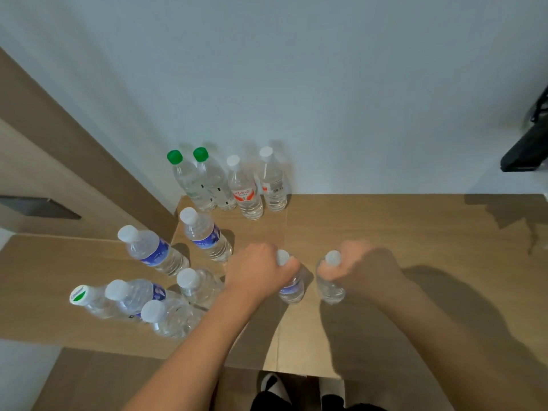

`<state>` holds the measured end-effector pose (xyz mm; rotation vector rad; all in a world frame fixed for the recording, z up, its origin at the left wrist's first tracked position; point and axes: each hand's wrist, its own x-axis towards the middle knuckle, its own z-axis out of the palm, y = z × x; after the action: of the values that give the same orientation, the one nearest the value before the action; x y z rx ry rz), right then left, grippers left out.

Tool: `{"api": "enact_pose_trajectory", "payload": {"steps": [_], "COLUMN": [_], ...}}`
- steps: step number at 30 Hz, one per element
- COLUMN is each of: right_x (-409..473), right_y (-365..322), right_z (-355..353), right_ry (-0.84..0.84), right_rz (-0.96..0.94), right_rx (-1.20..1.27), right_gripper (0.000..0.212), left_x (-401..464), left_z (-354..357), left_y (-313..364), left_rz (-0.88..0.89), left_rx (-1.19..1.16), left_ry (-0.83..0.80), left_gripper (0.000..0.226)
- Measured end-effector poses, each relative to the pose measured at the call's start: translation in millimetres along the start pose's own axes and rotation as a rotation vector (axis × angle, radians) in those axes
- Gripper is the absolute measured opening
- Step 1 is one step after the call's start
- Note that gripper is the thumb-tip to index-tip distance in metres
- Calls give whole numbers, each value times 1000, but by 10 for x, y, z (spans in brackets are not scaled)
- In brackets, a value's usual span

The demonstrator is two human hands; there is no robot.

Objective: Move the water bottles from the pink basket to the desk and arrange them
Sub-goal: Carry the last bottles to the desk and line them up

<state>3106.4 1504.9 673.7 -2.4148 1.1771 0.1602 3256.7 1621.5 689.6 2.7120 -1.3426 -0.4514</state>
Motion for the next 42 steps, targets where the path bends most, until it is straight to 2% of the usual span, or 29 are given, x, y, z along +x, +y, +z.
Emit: {"api": "enact_pose_trajectory", "payload": {"steps": [4,7,9,17,23,26,29,33,37,42], "right_x": [-93,26,105,43,30,-29,-88,-109,-47,154], "right_y": [111,213,242,132,205,187,155,167,38,-422], "right_z": [51,-5,-48,36,0,-47,-158,-255,-422,-751], "right_ry": [-88,-37,-61,-59,-82,-98,-85,40,160,254], "right_rz": [14,35,45,-1,20,-5,-70,-128,-200,-412], "right_rx": [327,253,235,226,277,204,-8,-163,-96,-2], "right_gripper": [23,33,40,36,44,47,43,61,66,54], "left_x": [-49,-18,17,15,-8,-32,-41,-65,-204,-279], "left_z": [79,114,122,171,162,147,91,-70,-329,-801], "left_y": [28,6,-7,-6,8,36,50,18,-22,-328], "left_rz": [9,-1,0,-47,-74,-98,-92,-29,-3,-30], "left_rx": [8,-22,-27,-80,-102,-102,-58,94,83,-25], "left_ry": [4,8,-1,6,-6,-16,-44,-85,35,284], "left_gripper": [44,43,45,41,42,43,44,52,57,28]}}
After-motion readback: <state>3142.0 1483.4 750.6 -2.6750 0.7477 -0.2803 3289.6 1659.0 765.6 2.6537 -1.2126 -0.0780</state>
